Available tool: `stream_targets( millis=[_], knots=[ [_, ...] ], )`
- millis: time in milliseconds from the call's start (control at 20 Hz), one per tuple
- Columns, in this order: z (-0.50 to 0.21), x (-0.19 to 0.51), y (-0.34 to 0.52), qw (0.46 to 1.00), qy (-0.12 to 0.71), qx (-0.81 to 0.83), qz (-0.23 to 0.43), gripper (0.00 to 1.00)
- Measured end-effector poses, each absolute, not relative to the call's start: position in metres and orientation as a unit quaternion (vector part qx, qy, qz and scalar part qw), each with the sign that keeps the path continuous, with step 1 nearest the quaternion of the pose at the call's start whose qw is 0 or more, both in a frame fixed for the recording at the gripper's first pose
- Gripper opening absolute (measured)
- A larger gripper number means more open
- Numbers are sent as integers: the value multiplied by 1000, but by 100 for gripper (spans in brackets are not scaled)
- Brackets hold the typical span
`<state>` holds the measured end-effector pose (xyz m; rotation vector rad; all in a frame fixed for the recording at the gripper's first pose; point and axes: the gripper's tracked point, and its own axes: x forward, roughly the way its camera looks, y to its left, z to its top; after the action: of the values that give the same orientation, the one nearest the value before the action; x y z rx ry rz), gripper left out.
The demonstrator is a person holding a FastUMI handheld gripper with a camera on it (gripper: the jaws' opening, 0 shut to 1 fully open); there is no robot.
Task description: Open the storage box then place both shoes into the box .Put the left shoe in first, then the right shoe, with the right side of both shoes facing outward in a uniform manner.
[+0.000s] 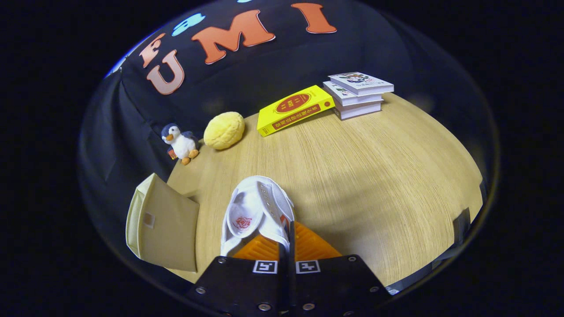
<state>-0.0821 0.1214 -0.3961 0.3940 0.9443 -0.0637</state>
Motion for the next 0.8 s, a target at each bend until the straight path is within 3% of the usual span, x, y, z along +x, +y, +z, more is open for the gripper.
stream_targets(
  millis=[450, 800],
  knots=[
    [-306, -39, 250, 858, 447, 252, -5, 1],
    [-288, -29, 370, 850, 471, 234, 35, 1]
  ],
)
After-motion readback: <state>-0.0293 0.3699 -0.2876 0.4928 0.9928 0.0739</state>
